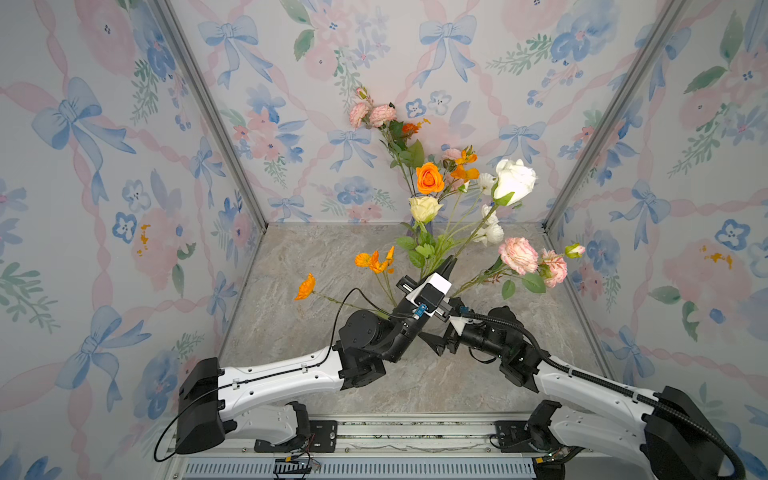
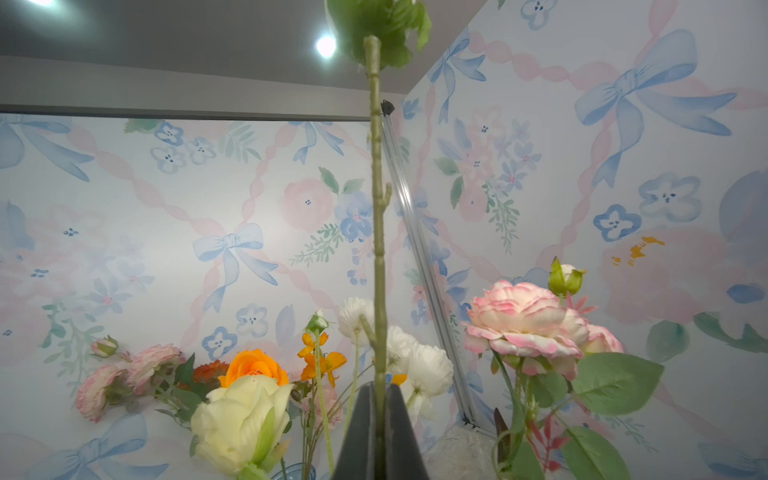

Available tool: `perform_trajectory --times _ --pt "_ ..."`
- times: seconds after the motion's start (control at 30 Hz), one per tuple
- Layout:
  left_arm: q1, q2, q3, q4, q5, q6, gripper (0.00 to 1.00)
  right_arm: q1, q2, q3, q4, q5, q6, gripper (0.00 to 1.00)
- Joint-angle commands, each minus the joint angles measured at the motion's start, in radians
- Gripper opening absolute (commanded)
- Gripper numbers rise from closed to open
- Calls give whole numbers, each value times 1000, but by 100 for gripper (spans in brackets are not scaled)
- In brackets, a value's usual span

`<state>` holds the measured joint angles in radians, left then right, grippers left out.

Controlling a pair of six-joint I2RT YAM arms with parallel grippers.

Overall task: Arrange the flowers into the vase
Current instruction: 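Carry the white rosebud over the glass cup and lower the stem in, then open the left gripper to release the rosebud and draw it down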

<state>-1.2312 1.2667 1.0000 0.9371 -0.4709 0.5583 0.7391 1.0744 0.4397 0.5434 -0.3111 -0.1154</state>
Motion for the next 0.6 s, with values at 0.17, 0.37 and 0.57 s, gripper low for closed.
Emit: perform_trajectory --times 0.17,0.37,0.57 --pt "3 48 54 150 -108 173 0 -14 -9 -10 24 -13 11 97" --pt "52 -3 -77 194 -65 100 0 -14 -8 -10 28 -17 14 97" --pt "107 -30 -224 323 0 5 0 -13 2 -10 31 -20 13 97"
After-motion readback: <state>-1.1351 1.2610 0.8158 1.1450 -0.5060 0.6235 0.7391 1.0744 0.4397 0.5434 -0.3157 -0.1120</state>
